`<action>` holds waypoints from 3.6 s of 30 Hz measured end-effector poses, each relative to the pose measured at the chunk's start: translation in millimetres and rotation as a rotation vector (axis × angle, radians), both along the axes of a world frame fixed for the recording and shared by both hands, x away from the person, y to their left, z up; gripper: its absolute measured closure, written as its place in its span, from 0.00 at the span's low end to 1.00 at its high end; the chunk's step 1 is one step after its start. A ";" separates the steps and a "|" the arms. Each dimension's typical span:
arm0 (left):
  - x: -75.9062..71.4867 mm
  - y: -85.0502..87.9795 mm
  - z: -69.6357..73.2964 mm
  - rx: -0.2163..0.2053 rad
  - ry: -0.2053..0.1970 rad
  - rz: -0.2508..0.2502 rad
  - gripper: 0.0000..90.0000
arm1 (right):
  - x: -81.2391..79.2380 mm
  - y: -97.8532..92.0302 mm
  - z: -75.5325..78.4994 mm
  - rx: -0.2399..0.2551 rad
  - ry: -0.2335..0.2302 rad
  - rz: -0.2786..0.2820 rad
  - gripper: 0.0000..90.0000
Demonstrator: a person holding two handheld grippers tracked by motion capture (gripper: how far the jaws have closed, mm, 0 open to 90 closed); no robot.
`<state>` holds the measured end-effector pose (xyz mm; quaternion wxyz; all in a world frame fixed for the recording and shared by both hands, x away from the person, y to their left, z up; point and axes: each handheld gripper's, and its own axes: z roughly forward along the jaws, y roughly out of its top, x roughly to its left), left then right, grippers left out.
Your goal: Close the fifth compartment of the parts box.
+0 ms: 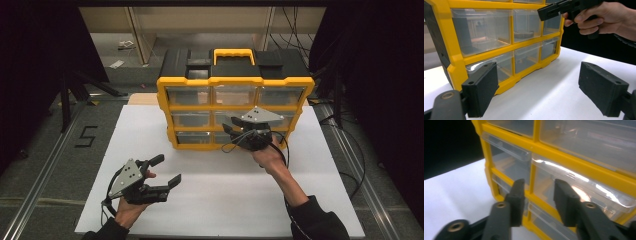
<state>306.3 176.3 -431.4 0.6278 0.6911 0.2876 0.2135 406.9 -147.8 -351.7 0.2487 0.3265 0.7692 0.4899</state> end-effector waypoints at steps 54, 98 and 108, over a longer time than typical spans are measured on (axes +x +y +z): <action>-2.3 2.7 0.6 -0.001 -0.006 0.005 0.18 | -47.8 -6.6 0.7 0.139 -0.024 0.120 0.33; -2.2 1.9 0.4 0.002 -0.005 0.000 0.18 | -77.5 -42.2 -23.9 0.219 -0.091 0.107 0.29; -2.0 2.2 0.4 0.004 -0.006 0.001 0.18 | -82.0 -46.4 -27.8 0.226 -0.097 0.109 0.28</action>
